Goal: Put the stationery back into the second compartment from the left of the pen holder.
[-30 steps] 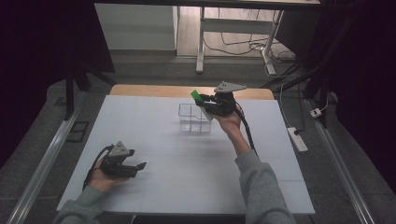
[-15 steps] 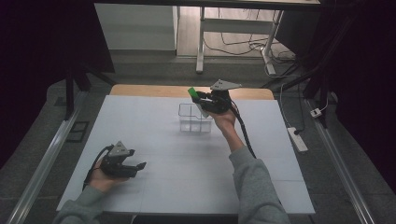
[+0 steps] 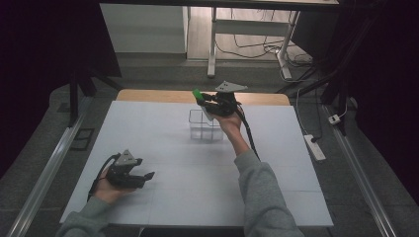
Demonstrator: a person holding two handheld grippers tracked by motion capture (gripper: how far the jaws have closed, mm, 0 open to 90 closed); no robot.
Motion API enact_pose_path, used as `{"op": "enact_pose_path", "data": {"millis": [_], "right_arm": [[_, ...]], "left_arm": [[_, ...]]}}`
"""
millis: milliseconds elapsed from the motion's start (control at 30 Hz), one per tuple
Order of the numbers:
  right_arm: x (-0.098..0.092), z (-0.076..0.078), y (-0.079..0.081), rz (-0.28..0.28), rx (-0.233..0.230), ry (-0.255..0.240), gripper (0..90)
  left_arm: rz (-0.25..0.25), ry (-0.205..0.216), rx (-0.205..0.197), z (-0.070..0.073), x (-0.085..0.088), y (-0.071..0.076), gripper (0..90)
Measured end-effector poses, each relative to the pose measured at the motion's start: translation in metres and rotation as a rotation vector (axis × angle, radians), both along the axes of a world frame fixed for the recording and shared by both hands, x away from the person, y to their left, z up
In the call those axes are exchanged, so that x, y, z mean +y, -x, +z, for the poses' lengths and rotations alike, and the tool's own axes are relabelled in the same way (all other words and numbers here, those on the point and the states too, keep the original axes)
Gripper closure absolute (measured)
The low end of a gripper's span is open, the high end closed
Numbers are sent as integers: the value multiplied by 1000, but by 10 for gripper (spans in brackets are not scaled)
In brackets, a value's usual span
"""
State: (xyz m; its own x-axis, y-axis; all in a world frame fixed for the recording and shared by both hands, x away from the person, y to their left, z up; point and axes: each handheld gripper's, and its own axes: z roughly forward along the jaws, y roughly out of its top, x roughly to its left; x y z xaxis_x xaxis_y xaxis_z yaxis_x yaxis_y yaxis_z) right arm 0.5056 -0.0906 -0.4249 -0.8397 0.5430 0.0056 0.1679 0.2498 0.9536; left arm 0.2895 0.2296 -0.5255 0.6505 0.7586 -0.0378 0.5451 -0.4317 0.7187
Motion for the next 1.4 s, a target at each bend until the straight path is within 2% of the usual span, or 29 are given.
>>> {"op": "enact_pose_path", "data": {"millis": [133, 333, 433, 567, 767, 1133, 1400], "right_arm": [[1, -2, -2, -7, -10, -8, 660], [-1, -4, -5, -15, 0, -17, 653], [-2, -5, -5, -37, 3, 9, 559], [-4, -5, -3, -47, 20, 32, 491], [-8, -4, 0, -29, 67, 44, 476], [-21, -4, 8, 2, 107, 75, 444], [-33, -4, 27, 24, 105, 146, 425]], "left_arm": [[0, 2, 0, 0, 0, 0, 274], [-3, -2, 2, -1, 0, 0, 273], [-2, -3, 4, -1, -1, 0, 273], [-5, -8, 6, -1, -1, -1, 272], [-5, -11, 4, -1, -1, 0, 271], [-2, -10, 6, -1, -1, -1, 271], [9, -4, 2, -1, 0, 0, 271]]}}
